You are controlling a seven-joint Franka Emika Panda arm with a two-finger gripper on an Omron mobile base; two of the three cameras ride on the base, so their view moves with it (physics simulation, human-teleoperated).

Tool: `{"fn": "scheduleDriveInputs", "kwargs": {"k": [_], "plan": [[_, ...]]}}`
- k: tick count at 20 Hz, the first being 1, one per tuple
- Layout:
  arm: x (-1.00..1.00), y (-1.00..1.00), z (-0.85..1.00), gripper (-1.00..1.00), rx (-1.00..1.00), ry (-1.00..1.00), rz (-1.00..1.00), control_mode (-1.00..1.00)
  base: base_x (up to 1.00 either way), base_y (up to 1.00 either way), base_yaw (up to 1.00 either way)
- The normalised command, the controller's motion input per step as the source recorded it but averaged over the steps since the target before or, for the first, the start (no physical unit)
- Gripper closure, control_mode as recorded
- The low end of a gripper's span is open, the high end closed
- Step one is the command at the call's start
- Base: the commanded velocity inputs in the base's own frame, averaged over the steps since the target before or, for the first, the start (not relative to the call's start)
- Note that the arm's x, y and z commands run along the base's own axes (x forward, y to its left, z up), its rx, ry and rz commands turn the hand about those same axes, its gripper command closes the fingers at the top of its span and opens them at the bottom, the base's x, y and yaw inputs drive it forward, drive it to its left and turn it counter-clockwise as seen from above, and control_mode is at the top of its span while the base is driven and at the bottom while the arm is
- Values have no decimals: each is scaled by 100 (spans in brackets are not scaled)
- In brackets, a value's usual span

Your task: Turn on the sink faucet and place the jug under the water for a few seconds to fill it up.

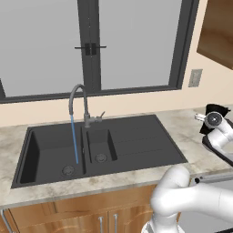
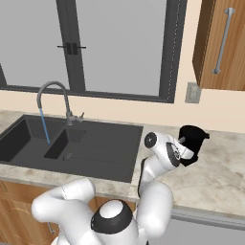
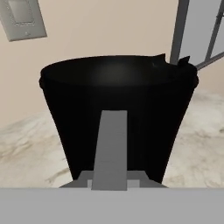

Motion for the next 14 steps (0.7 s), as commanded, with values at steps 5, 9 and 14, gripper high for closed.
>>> {"fn": "scheduleDriveInputs", "kwargs": {"k": [5,9,14], "plan": [[-29,1,11,100,2,-2,-4,-100,0,0,0],[-28,62,77,100,0,-10,-23,-100,0,0,0],[-38,75,95,100,0,-10,-28,-100,0,0,0]]}}
